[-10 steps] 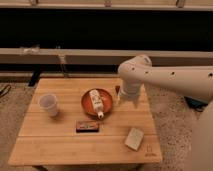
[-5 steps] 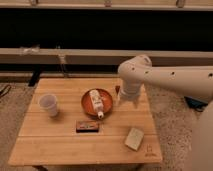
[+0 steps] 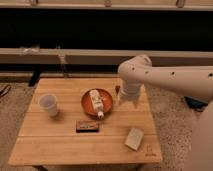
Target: Place the eraser in the ceramic cup
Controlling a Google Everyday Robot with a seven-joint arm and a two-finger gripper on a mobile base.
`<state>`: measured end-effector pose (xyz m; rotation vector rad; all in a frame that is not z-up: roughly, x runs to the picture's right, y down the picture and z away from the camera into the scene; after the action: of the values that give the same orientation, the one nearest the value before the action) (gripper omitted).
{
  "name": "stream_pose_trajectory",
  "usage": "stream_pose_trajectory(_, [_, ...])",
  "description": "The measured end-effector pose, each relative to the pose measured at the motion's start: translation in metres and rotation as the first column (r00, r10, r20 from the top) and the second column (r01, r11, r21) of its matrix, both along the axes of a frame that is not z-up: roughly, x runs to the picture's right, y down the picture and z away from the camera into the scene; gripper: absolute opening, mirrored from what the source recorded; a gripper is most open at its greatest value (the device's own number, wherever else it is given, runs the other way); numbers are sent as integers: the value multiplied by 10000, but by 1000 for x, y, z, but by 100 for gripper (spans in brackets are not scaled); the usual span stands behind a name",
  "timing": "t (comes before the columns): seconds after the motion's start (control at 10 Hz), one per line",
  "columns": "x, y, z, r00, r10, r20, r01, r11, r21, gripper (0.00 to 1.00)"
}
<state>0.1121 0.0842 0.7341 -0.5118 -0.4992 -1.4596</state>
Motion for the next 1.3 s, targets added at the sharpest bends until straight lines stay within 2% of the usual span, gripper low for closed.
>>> stream_pose_trajectory(0.5, [0, 0, 0, 10000, -21, 31, 21, 10000, -3, 62])
stream_pose_trajectory(0.6, [-2, 1, -1, 9996, -140, 233, 138, 9999, 51, 62])
stream_pose_trajectory(0.7, [-16, 4, -5, 9964, -500, 687, 488, 9986, 198, 62])
stream_pose_trajectory(0.9, [-51, 14, -14, 9820, -1218, 1442, 1170, 9923, 414, 62])
stream_pose_trajectory(1.0, [-71, 23, -23, 9667, -1710, 1905, 1630, 9850, 567, 62])
stream_pose_trajectory(1.2, [-114, 38, -39, 9140, -2761, 2972, 2595, 9611, 948, 62])
stream_pose_trajectory(1.3, [-141, 42, -46, 8628, -3482, 3665, 3254, 9373, 1245, 62])
